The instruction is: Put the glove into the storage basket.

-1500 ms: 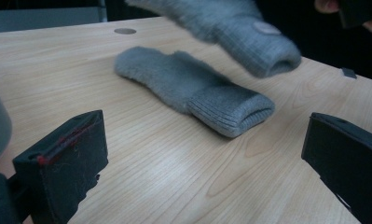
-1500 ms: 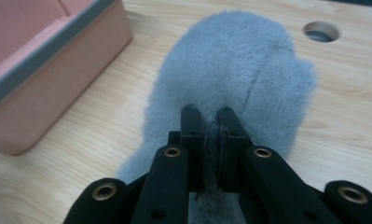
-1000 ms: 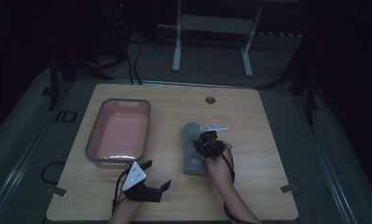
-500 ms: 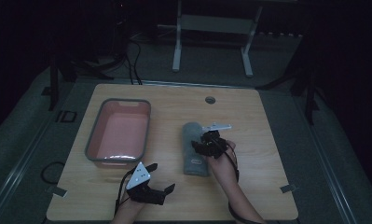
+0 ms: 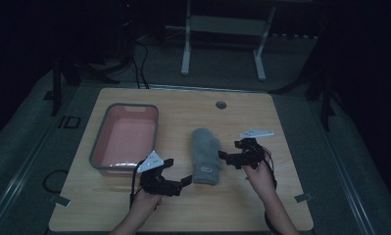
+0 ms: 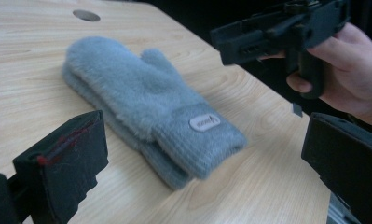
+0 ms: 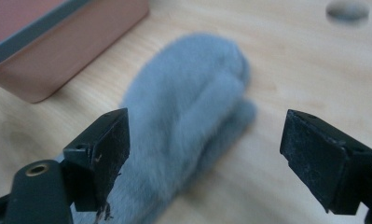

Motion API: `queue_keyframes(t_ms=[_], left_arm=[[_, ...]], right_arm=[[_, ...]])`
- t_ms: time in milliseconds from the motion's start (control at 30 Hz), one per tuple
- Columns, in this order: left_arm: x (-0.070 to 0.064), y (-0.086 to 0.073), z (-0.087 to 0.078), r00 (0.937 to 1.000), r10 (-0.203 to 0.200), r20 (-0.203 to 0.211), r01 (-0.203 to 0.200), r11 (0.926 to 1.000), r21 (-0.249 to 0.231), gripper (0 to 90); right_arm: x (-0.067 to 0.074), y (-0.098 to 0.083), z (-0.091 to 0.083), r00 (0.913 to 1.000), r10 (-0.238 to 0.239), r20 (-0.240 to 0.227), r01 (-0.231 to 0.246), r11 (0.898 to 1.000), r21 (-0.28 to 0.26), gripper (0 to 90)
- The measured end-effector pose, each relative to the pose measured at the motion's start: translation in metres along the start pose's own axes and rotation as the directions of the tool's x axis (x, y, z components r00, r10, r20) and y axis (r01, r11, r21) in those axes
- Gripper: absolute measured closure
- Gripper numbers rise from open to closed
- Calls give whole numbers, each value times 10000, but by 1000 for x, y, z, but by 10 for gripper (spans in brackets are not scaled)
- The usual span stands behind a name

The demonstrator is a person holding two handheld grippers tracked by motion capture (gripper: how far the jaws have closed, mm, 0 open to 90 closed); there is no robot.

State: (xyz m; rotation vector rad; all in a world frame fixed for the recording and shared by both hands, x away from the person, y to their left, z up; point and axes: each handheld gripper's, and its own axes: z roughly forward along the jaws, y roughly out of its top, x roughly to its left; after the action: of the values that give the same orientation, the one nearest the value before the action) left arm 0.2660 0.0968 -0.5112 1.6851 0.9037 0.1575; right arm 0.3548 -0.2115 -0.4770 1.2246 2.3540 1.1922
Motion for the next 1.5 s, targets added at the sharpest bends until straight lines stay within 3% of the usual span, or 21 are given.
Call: queue_keyframes(t_ms=[67, 167, 200, 233, 267, 333, 367, 400, 467, 567, 600, 667, 700, 833, 867, 1000, 1167, 1200, 1300, 1367, 1500], left_arm=[[-3, 16, 12, 9996, 230, -182, -219, 9979, 612, 7], [-4, 21, 16, 9982, 436, -411, -405, 9965, 735, 7], [-2, 36, 30, 9922, 919, -845, -834, 9916, 986, 7], [-2, 36, 30, 9922, 919, -845, -834, 9916, 986, 7], [2, 45, 42, 9924, 858, -887, -733, 9880, 1360, 7], [6, 52, 53, 9899, 968, -1037, -782, 9822, 1711, 78], [6, 52, 53, 9899, 968, -1037, -782, 9822, 1711, 84], [10, 56, 61, 9875, 1042, -1182, -784, 9756, 2051, 84], [21, 59, 76, 9830, 838, -1634, -398, 9660, 2555, 177], [31, 58, 85, 9786, 759, -1910, -184, 9579, 2866, 255], [40, 55, 94, 9782, 470, -2021, 195, 9488, 3152, 261], [49, 50, 103, 9795, 204, -2006, 534, 9330, 3558, 261], [52, 48, 105, 9803, 49, -1975, 675, 9313, 3580, 261], [60, 39, 118, 9819, -72, -1891, 846, 9106, 4046, 287], [62, 36, 120, 9836, -279, -1780, 978, 9122, 3978, 287], [70, 31, 126, 9866, -581, -1523, 1180, 8995, 4207, 333], [72, 26, 129, 9889, -995, -1103, 1365, 9018, 4100, 469], [74, 25, 130, 9892, -1224, -804, 1447, 9014, 4080, 469], [76, 24, 133, 9860, -1572, -563, 1664, 8964, 4108, 601], [76, 23, 133, 9842, -1726, -383, 1733, 8985, 4033, 678], [73, 26, 130, 9900, -1387, -269, 1376, 9040, 4048, 763]], right_arm=[[-1, -1, -2, 9997, -229, 86, 229, 9997, -6, 113], [0, -1, -2, 9987, -383, 337, 382, 9993, 35, 114], [-1, 1, 0, 9994, -286, 206, 284, 9996, 67, 139], [0, 2, 1, 9992, -358, 181, 356, 9993, 140, 174], [0, 4, 2, 9993, -322, 179, 319, 9993, 204, 223], [0, 5, 7, 9995, -324, 64, 322, 9991, 274, 313], [0, 5, 7, 9995, -324, 64, 322, 9991, 274, 313], [0, 6, 9, 9996, -256, 145, 252, 9992, 313, 359], [-2, 6, 19, 10000, -21, -60, 24, 9993, 385, 457], [-2, 2, 33, 9998, 41, -182, -29, 9978, 664, 477], [-2, 0, 38, 9998, 96, -165, -82, 9961, 876, 472], [-3, -5, 47, 9987, 354, -360, -311, 9931, 1129, 445], [-4, -8, 51, 9988, 380, -315, -338, 9915, 1260, 435], [-10, -15, 65, 9972, 672, -343, -605, 9840, 1675, 399], [-12, -15, 67, 9958, 790, -462, -697, 9817, 1770, 388], [-15, -14, 77, 9975, 418, -578, -287, 9772, 2102, 403], [-20, -15, 82, 9925, 730, -983, -493, 9731, 2248, 463], [-21, -16, 83, 9905, 820, -1104, -559, 9736, 2212, 493], [-20, -17, 84, 9866, 854, -1392, -530, 9737, 2214, 621], [-18, -16, 83, 9871, 773, -1403, -448, 9742, 2213, 710], [-11, -15, 79, 9928, 266, -1169, -25, 9795, 2017, 780]])
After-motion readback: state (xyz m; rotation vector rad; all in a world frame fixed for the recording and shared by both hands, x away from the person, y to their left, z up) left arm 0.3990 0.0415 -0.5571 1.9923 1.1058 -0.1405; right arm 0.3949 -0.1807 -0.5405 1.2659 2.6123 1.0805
